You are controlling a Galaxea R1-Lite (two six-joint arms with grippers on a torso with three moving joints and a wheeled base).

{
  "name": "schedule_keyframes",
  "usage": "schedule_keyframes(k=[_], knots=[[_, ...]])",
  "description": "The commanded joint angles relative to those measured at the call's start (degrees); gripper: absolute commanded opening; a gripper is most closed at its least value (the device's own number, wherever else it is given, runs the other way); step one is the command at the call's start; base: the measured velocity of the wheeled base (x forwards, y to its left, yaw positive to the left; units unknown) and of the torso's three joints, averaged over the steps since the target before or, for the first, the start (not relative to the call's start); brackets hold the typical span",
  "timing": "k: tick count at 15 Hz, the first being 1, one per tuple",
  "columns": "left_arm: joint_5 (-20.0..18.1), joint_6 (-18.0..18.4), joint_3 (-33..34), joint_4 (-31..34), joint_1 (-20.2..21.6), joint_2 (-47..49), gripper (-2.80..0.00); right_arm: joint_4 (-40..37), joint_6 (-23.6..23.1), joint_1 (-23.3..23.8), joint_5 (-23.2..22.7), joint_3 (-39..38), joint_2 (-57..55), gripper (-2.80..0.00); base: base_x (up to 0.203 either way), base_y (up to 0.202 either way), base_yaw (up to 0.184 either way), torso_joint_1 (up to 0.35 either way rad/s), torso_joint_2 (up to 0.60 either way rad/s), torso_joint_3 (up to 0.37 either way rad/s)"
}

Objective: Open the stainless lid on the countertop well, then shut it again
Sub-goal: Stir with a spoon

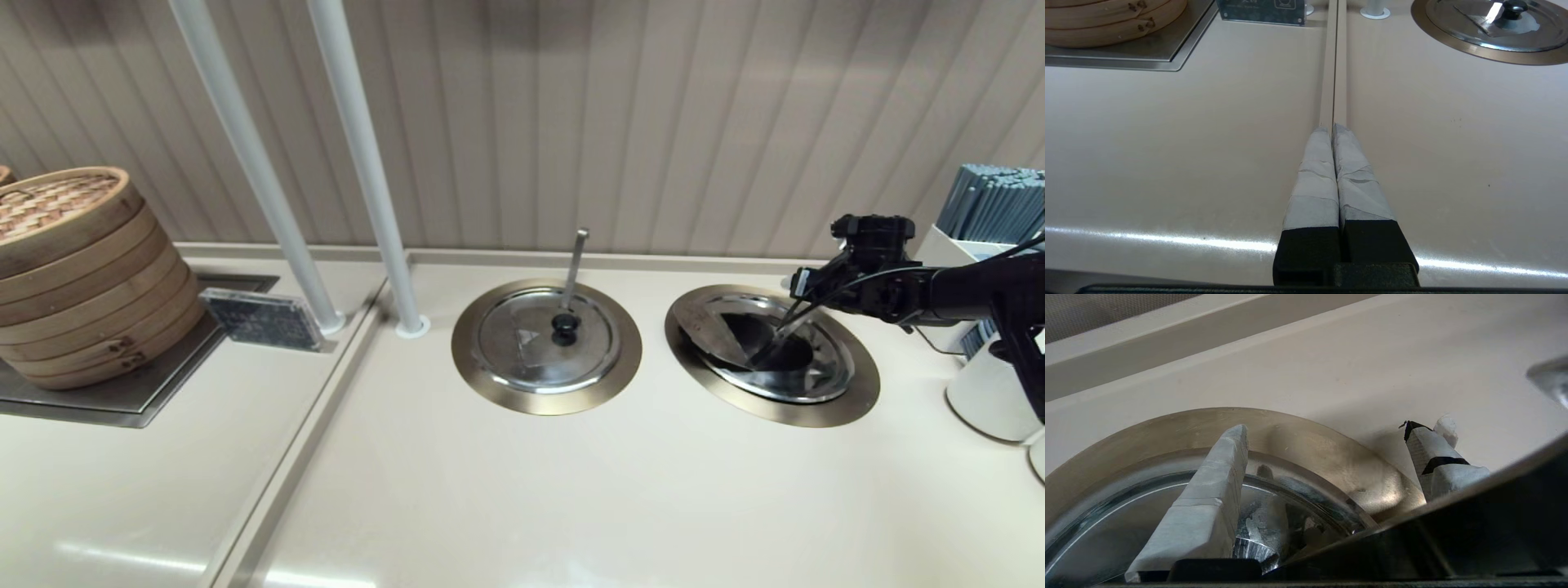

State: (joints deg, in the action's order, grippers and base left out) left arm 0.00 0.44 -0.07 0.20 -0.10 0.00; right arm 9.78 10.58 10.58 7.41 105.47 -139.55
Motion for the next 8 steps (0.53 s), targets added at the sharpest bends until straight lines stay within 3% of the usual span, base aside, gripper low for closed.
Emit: schedule_keyframes(k=[1,7,8], knots=[[0.0,0.0,0.07,-0.01,0.01,0.0,-2.8,0.23,0.05,0.15,-0.58,1.4,-2.92,0.0,0.0,0.0,0.0,0.0,0.0,0.0],[0.0,0.0,0.07,-0.03,0.01,0.0,-2.8,0.24,1.72,-0.03,-1.14,2.49,-3.01,0.0,0.0,0.0,0.0,0.0,0.0,0.0],[0.0,0.0,-0.01,0.06,0.01,0.0,-2.8,0.24,1.81,-0.03,-1.08,2.46,-2.84,-2.8,0.0,0.0,0.0,0.0,0.0,0.0]])
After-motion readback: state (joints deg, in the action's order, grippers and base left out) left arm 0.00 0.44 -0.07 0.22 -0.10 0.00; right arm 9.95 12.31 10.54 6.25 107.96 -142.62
